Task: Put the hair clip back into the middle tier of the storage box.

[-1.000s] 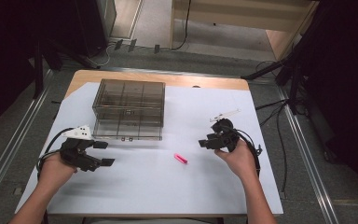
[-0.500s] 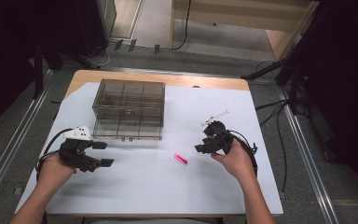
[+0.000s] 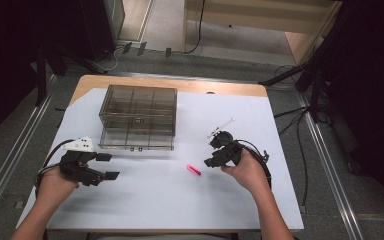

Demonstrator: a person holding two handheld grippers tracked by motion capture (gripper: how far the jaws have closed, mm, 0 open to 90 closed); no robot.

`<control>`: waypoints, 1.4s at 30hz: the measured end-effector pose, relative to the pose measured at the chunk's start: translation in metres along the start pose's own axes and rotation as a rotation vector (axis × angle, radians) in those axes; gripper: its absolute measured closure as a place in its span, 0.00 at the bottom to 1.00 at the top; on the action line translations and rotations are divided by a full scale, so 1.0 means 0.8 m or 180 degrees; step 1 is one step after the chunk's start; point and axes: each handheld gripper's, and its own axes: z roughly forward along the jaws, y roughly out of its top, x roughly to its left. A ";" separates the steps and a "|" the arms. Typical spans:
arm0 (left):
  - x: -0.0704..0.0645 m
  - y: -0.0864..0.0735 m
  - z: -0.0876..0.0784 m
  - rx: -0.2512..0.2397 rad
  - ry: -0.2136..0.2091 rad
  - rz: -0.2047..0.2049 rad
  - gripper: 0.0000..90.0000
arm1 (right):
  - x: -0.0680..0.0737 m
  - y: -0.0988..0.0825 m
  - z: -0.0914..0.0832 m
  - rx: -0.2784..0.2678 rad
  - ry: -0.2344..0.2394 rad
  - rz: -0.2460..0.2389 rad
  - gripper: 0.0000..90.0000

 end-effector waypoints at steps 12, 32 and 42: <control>-0.001 -0.005 -0.004 -0.0024 0.0030 -0.0038 0.27 | 0.018 0.011 0.012 0.0089 0.0070 -0.0097 0.65; -0.003 -0.012 -0.011 -0.0031 0.0091 -0.0083 0.27 | 0.042 0.025 0.033 0.0302 0.0103 -0.0295 0.70; -0.003 -0.015 -0.013 -0.0041 0.0103 -0.0101 0.27 | 0.049 0.029 0.044 0.0415 0.0101 -0.0370 0.74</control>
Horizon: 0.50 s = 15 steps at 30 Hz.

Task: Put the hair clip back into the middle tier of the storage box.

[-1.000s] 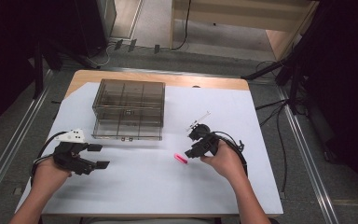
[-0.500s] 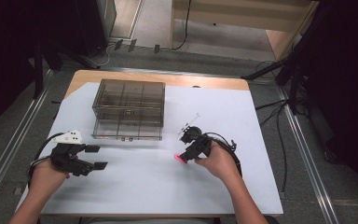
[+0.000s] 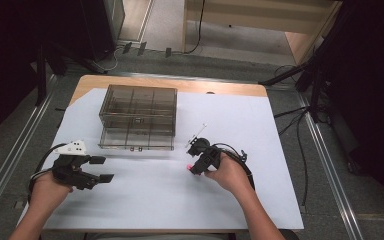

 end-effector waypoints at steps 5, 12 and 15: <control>0.000 -0.001 0.000 0.0009 0.0002 0.0003 0.27 | 0.004 0.003 0.005 0.0056 -0.0024 -0.0049 0.74; 0.000 -0.001 -0.001 0.0014 0.0011 0.0002 0.27 | 0.007 0.006 0.011 0.0109 -0.0070 -0.0080 0.74; 0.000 -0.001 -0.001 0.0013 0.0009 0.0001 0.27 | 0.009 0.007 0.013 0.0141 -0.0127 -0.0132 0.74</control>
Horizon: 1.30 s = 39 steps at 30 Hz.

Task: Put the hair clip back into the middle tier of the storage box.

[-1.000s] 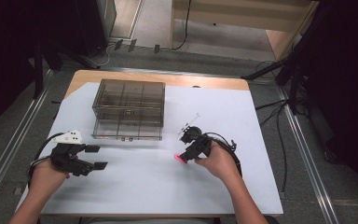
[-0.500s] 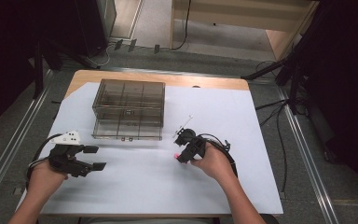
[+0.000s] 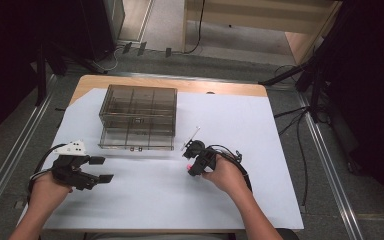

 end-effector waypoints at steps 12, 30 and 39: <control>0.000 0.000 0.001 0.0010 0.0001 0.0002 0.27 | 0.007 0.004 0.002 0.0064 -0.0160 0.0045 0.79; 0.000 0.000 0.000 0.0008 0.0010 0.0004 0.27 | 0.003 0.003 0.001 0.0049 -0.0094 0.0143 0.86; 0.000 0.000 -0.001 -0.0003 0.0011 -0.0007 0.27 | 0.000 0.003 0.000 0.0041 -0.0044 0.0147 0.86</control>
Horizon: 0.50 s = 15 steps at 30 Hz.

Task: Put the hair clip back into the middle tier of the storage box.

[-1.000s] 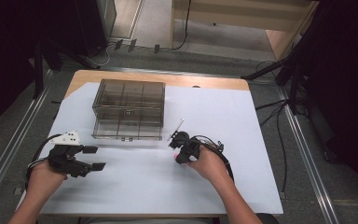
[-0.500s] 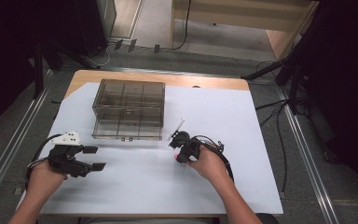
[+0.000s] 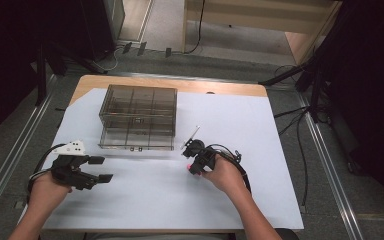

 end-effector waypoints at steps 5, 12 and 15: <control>0.000 0.000 0.000 0.0001 -0.0001 0.0004 0.27 | 0.001 0.001 -0.004 -0.0022 0.0030 -0.0001 0.86; 0.000 0.000 0.000 -0.0001 0.0000 0.0002 0.27 | 0.000 0.000 -0.013 -0.0074 0.0061 0.0021 0.86; 0.000 0.000 0.000 0.0000 0.0002 0.0002 0.27 | -0.002 -0.002 -0.018 -0.0109 0.0058 0.0052 0.86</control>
